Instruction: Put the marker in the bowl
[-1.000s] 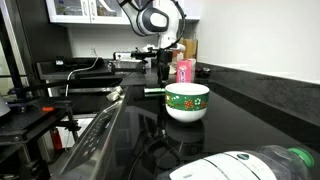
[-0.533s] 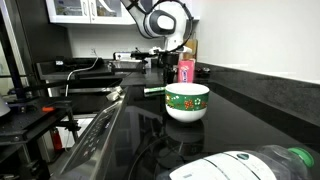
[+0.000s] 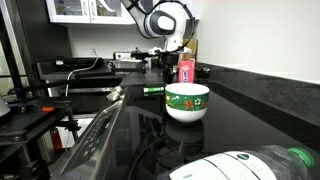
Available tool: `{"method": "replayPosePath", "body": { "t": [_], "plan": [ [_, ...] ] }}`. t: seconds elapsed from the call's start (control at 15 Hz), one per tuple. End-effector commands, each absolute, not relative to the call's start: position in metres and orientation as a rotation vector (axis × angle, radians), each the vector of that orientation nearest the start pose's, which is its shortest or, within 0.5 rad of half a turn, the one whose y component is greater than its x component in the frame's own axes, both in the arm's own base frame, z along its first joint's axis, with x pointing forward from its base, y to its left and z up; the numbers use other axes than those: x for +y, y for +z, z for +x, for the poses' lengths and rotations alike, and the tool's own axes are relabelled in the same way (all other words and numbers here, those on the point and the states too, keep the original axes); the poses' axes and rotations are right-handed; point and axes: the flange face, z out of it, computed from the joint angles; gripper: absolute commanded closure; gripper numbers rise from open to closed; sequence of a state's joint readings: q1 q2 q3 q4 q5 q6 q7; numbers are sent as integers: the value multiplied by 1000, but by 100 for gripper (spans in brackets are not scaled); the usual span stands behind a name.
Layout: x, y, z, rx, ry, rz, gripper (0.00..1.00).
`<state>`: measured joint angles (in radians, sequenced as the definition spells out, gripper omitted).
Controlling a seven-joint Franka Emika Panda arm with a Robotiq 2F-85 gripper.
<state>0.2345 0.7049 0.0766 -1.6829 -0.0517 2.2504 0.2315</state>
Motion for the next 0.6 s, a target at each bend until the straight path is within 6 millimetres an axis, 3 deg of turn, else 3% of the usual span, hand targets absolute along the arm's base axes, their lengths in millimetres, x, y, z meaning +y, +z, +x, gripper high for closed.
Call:
{"method": "replayPosePath", "body": {
  "t": [0.0,0.27,0.4,0.53],
  "plan": [
    [198,188,628,-246,239,-3150,95],
    [180,218,616,-337,53,-3116,95],
    [159,240,605,-370,-72,-3088,95],
    [123,263,591,-365,-238,-3074,95]
  ]
}}
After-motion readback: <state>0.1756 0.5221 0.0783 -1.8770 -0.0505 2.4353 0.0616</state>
